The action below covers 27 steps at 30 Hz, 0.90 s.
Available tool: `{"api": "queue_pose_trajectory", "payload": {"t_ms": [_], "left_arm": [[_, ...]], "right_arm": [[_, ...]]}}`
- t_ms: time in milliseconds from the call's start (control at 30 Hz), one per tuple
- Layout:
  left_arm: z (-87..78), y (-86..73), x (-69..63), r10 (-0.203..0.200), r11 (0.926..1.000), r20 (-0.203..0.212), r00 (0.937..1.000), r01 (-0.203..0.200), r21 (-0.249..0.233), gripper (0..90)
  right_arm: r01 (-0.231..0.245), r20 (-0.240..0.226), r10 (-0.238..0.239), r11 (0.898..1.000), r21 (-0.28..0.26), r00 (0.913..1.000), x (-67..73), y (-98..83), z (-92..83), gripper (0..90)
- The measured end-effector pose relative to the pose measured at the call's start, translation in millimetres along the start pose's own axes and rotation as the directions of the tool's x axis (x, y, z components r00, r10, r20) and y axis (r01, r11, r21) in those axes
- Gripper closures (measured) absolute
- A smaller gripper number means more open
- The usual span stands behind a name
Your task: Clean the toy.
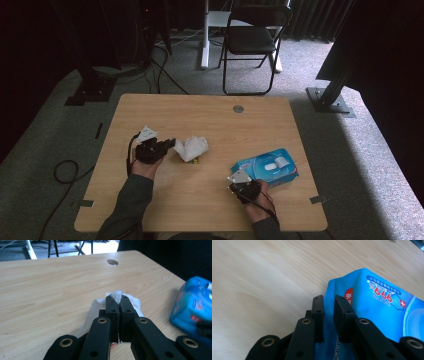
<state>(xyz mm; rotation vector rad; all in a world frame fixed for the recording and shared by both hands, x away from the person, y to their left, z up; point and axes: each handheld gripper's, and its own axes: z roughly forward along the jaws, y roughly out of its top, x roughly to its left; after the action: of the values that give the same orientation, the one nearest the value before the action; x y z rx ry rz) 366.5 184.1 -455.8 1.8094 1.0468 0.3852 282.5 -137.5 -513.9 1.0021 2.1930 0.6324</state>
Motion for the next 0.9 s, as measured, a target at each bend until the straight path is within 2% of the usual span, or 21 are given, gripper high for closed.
{"api": "queue_pose_trajectory", "payload": {"t_ms": [100,167,333,433,500,533,600,733,800,900], "left_arm": [[9.9,-2.1,-0.1,-0.006,0.9998,0.001,1.0,0.006,0.021,88.6],[18.6,-2.9,-0.5,-0.001,0.999,-0.002,1.0,0.001,0.045,88.3],[45.3,-5.0,-2.8,0.015,0.9934,-0.03,0.9994,-0.012,0.114,85.2],[61.0,-8.3,-1.5,0.005,0.9877,-0.04,0.9992,0.001,0.156,80.3],[64.3,-9.2,-0.4,-0.003,0.9879,-0.035,0.9994,0.008,0.155,77.6],[67.2,-7.9,2.8,-0.033,0.9871,-0.022,0.9992,0.036,0.156,75.1],[69.5,-6.3,4.4,-0.029,0.9853,-0.011,0.9995,0.031,0.168,71.4],[72.7,-6.6,5.1,-0.058,0.9833,0.03,0.9979,0.052,0.174,69.0],[73.4,-7.7,3.2,-0.058,0.9828,0.062,0.9964,0.046,0.179,70.0],[74.5,-7.9,-2.7,-0.038,0.9818,0.096,0.9947,0.019,0.189,72.2]], "right_arm": [[-0.061,0.023,0.061,0.998,0.02,0.9979,-8.4,-2.1,2.9,68.6],[-0.088,0.003,0.088,0.996,0.015,0.9961,-10.0,-2.7,4.3,62.3],[-0.081,-0.04,0.081,0.997,0.004,0.9959,-3.3,-1.0,8.9,55.7],[-0.087,-0.075,0.086,0.996,-0.007,0.9934,0.2,2.8,11.1,55.4],[-0.087,-0.096,0.085,0.996,-0.017,0.9917,1.7,6.8,12.9,54.7],[-0.086,-0.102,0.084,0.996,-0.023,0.9913,2.2,9.0,13.9,53.9],[-0.09,-0.118,0.086,0.995,-0.03,0.9893,2.9,13.3,16.1,52.8],[-0.11,-0.163,0.101,0.993,-0.042,0.9813,2.7,20.6,22.5,50.2],[-0.115,-0.199,0.103,0.992,-0.047,0.9745,2.0,22.6,26.1,47.5],[-0.113,-0.25,0.099,0.993,-0.041,0.9633,1.3,23.6,32.9,43.6]]}}
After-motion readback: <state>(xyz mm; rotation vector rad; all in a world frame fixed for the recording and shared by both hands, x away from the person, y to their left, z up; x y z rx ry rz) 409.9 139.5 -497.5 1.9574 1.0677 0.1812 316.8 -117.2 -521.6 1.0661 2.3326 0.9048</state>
